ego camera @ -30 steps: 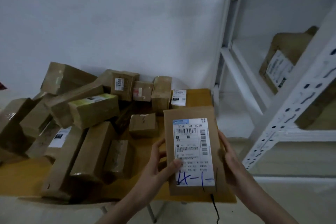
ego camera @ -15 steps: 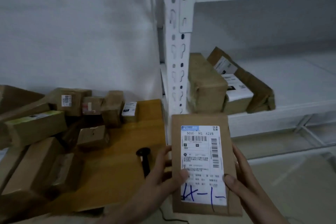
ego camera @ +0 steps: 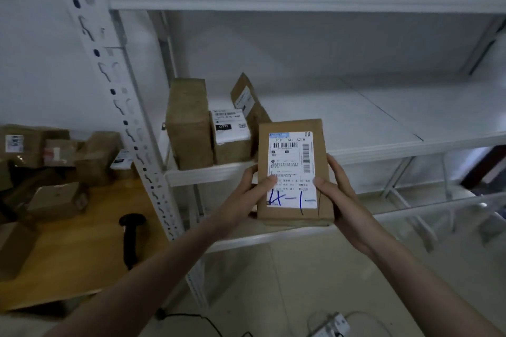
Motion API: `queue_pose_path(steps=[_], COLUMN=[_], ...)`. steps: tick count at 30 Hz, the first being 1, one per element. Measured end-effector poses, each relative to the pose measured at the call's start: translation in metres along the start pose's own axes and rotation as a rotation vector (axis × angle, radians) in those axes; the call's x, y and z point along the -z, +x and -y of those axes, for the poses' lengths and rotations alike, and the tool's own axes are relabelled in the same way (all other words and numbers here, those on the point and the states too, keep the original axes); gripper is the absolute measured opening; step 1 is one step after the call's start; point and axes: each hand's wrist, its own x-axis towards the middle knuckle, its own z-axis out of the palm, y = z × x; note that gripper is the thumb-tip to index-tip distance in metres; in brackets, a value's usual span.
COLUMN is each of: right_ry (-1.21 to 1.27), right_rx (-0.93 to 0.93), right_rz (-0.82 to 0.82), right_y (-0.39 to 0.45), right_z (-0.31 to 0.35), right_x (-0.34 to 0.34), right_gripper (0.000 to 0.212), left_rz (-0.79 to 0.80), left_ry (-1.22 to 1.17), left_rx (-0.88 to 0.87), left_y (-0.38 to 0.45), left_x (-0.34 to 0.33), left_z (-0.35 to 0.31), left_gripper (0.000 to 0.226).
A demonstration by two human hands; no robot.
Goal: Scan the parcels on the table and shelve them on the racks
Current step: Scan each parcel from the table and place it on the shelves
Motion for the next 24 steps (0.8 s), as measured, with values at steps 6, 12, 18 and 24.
queue_pose_path(steps=[6,12,18,24], right_ry=[-0.054,-0.206,-0.442,-0.863], right_rx=[0.008,-0.015,0.022,0.036], right_rz=[-0.072,-0.104,-0.205,-0.135], right_y=[0.03,0.053,0.097,0.174], right_z=[0.029,0.064,0.116,0.126], right_x=[0.043,0.089,0.126,0.097], right_gripper=[0.055,0.047,0.054,0.078], left_rz=[0.034,0.04,-0.045,-0.154], left_ry=[0.028,0.226,0.374,0.517], left_rx=[0.005,-0.023,-0.066,-0.115], left_y=[0.047,0.064,0.071,0.08], left_x=[-0.031,-0.052,-0.05,-0.038], left_z=[-0.034,-0.055,-0.06,-0.059], left_gripper=[0.059,0.066,0.061,0.062])
